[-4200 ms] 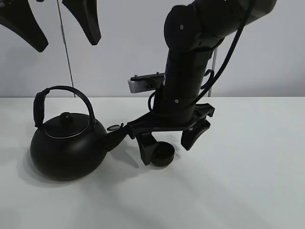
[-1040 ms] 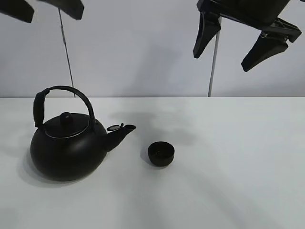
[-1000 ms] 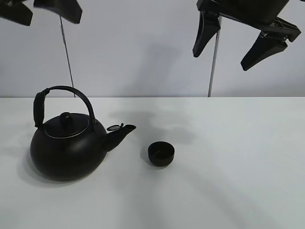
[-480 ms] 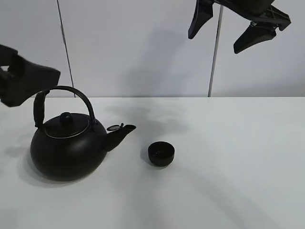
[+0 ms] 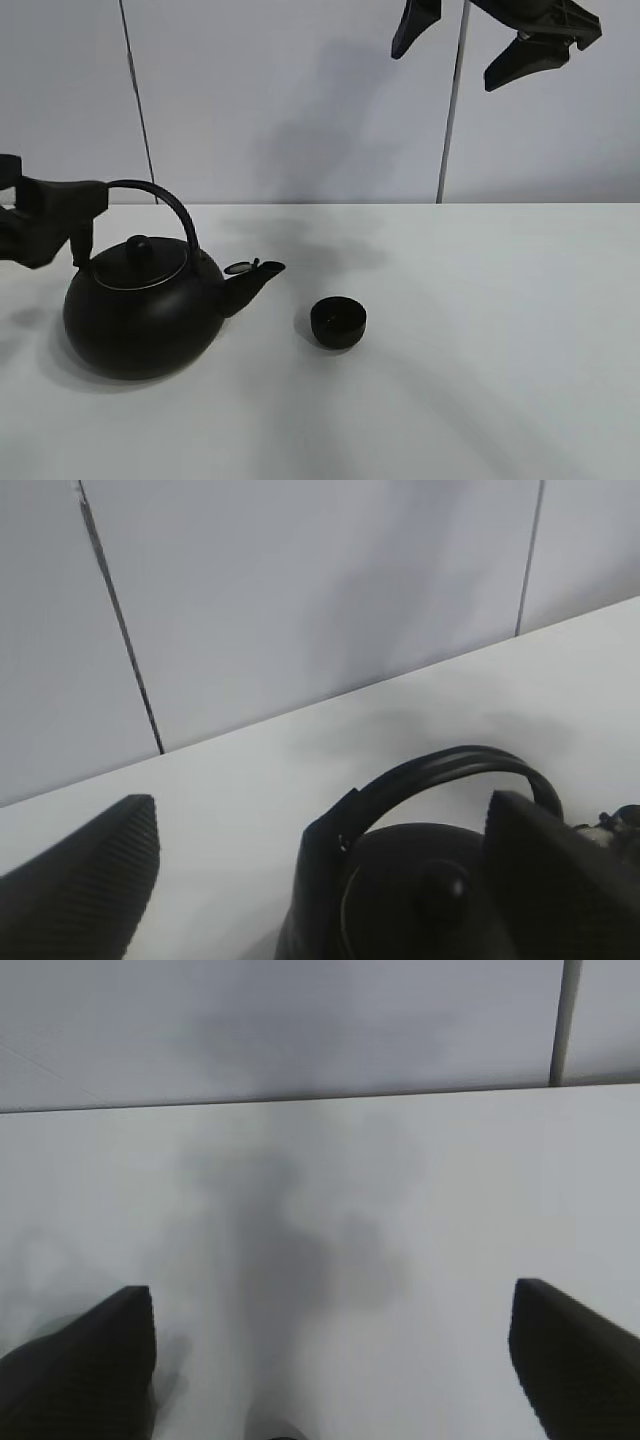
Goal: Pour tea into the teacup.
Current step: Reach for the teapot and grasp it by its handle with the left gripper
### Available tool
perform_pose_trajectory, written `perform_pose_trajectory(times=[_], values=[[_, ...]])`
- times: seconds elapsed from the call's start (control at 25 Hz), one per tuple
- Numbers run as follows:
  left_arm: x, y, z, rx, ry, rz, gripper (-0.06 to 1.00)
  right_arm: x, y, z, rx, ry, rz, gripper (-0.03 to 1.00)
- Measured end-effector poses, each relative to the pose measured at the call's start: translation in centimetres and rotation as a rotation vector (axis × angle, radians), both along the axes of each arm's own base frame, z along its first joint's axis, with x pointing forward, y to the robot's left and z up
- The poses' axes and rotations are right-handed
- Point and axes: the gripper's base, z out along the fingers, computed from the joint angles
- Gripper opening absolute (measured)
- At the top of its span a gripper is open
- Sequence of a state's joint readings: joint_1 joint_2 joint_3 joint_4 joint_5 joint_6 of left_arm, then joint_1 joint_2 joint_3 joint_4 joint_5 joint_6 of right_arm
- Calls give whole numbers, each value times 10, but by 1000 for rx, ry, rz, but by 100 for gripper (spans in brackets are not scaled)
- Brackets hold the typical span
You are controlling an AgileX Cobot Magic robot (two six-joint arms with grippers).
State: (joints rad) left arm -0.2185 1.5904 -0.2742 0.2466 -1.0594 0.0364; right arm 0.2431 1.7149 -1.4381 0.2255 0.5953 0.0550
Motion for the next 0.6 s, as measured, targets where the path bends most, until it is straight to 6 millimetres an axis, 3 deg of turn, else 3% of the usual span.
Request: perform_pose_trajectory(times=[0.28, 0.6], values=[[6, -2, -36, 11, 105, -1, 63, 2, 0, 2, 7, -37, -8, 66], [18, -1, -31, 6, 66, 38, 63, 3, 0, 2, 8, -37, -9, 66]])
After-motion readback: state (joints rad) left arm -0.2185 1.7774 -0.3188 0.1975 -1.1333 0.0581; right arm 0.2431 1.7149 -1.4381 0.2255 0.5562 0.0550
